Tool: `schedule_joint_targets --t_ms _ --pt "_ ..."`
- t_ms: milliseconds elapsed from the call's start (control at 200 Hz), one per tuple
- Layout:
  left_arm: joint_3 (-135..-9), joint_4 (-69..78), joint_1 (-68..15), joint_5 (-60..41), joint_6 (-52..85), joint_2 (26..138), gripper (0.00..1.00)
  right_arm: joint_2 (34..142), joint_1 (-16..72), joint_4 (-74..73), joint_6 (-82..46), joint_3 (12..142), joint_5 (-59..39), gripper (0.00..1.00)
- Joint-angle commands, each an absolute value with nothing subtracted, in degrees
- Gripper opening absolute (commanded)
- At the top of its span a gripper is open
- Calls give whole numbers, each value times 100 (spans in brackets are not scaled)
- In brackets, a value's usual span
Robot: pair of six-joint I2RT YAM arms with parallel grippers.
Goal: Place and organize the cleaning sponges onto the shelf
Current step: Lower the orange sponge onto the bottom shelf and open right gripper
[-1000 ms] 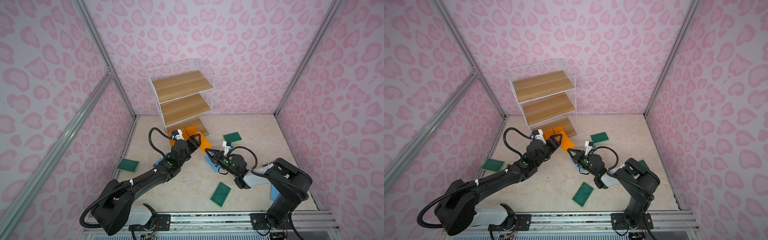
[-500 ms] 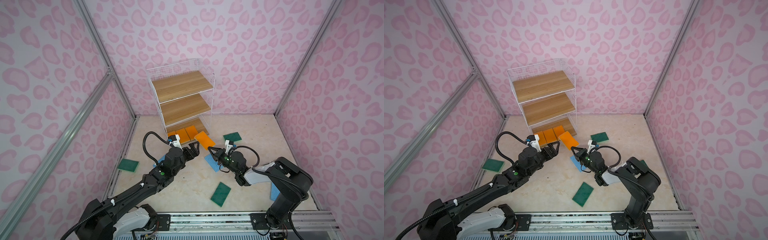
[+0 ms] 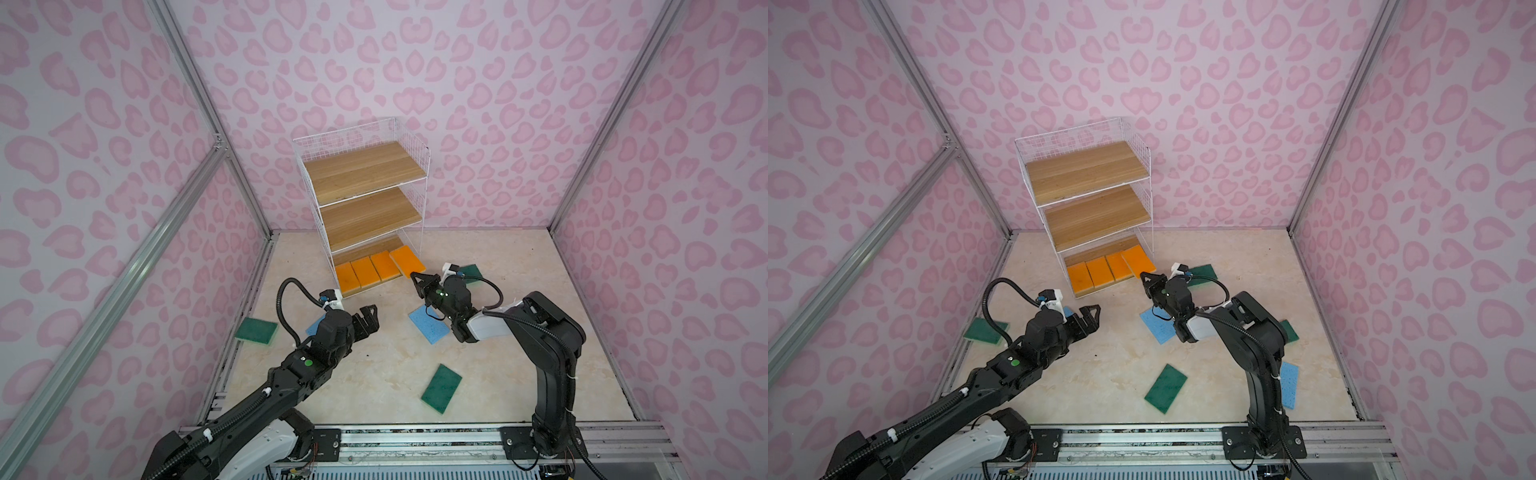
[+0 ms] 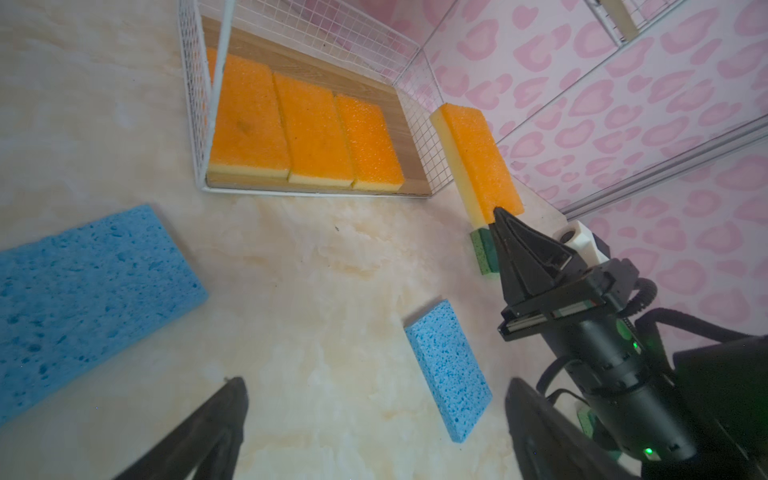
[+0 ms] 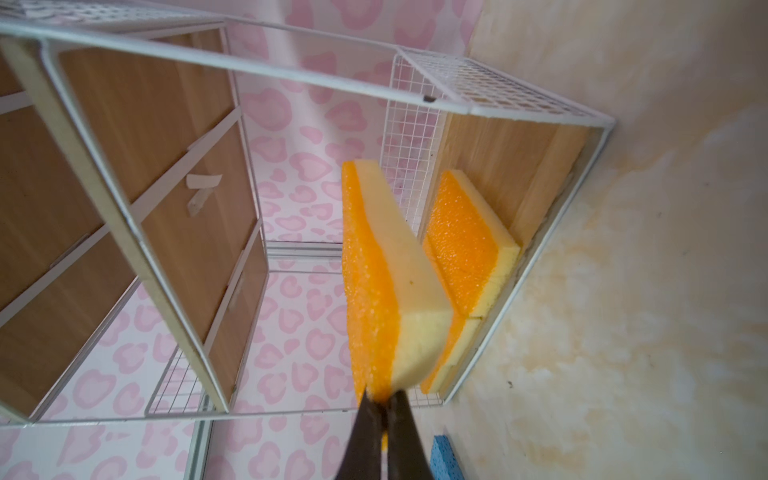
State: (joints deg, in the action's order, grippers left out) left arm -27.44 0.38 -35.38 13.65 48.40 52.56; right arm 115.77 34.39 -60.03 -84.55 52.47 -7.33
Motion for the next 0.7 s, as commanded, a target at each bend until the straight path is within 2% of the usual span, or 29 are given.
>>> schedule_joint_targets --t_ms 0,365,695 --pt "-2587 0 -3498 1295 4738 5166 97 11830 3419 -5773 -8546 5571 -663 3" --pt "-2317 28 -3351 1415 4645 5061 98 12595 3332 -5133 -8438 6721 -468 3" --pt "-2285 209 -3340 1303 4632 5390 97 13000 3244 -4920 -8470 7093 -361 3"
